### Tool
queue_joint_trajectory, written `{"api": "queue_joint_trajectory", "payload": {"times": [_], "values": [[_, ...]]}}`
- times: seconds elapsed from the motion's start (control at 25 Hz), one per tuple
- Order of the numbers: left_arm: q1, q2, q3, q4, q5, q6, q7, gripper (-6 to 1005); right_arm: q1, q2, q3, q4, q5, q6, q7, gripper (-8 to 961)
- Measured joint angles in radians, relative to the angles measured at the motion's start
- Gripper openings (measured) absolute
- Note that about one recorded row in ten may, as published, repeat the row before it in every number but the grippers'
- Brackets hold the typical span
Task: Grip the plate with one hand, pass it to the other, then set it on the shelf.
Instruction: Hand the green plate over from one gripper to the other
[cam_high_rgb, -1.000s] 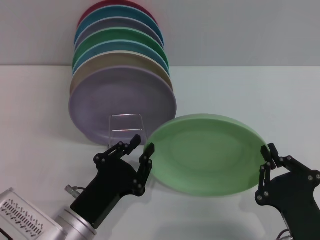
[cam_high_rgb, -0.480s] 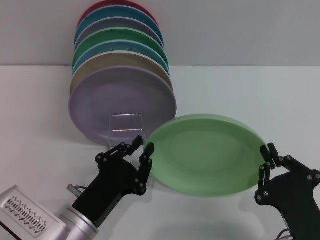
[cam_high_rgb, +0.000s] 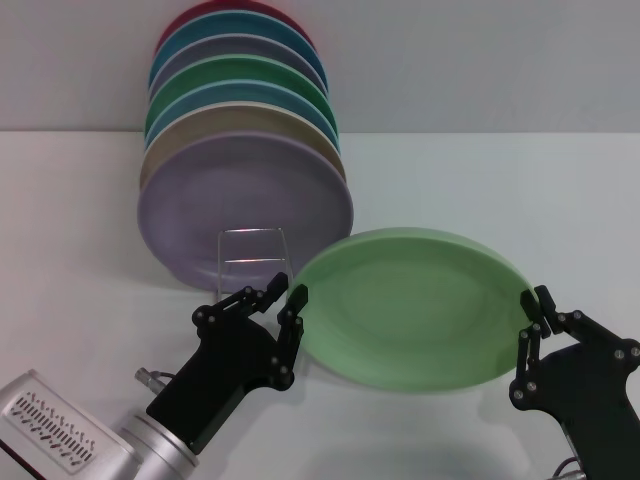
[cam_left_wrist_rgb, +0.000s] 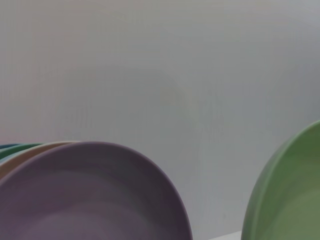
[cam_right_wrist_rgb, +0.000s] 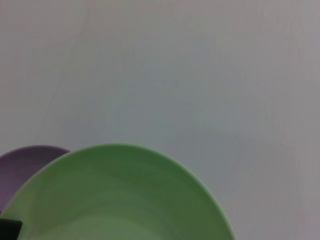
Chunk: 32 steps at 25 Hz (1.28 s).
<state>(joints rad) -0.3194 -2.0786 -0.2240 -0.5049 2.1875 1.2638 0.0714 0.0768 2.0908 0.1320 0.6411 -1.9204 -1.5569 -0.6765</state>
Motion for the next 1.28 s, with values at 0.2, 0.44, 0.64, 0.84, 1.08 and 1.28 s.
{"api": "queue_joint_trajectory", "payload": {"times": [0.2, 0.44, 0.64, 0.84, 1.08, 1.28], "values": [[-0.001, 0.000, 0.000, 0.000, 0.000, 0.000, 0.000, 194, 0.001, 0.000, 0.000, 0.000, 0.000, 0.001, 0.000, 19], [-0.001, 0.001, 0.000, 0.001, 0.003, 0.000, 0.003, 116, 0.002, 0.000, 0.000, 0.000, 0.000, 0.008, 0.000, 18], [-0.002, 0.001, 0.000, 0.003, 0.005, 0.000, 0.004, 65, 0.003, 0.000, 0.000, -0.001, 0.000, 0.009, 0.000, 18], [-0.005, 0.002, 0.000, 0.003, 0.005, 0.000, 0.001, 57, 0.007, 0.000, 0.001, -0.002, 0.000, 0.008, 0.000, 19], [-0.005, 0.001, -0.001, 0.004, 0.000, 0.000, 0.005, 47, 0.013, -0.001, 0.000, -0.002, 0.000, 0.008, 0.000, 17], [-0.005, 0.000, -0.002, 0.004, 0.000, 0.000, 0.008, 39, 0.013, -0.002, 0.000, -0.001, 0.000, 0.009, 0.000, 19]]}}
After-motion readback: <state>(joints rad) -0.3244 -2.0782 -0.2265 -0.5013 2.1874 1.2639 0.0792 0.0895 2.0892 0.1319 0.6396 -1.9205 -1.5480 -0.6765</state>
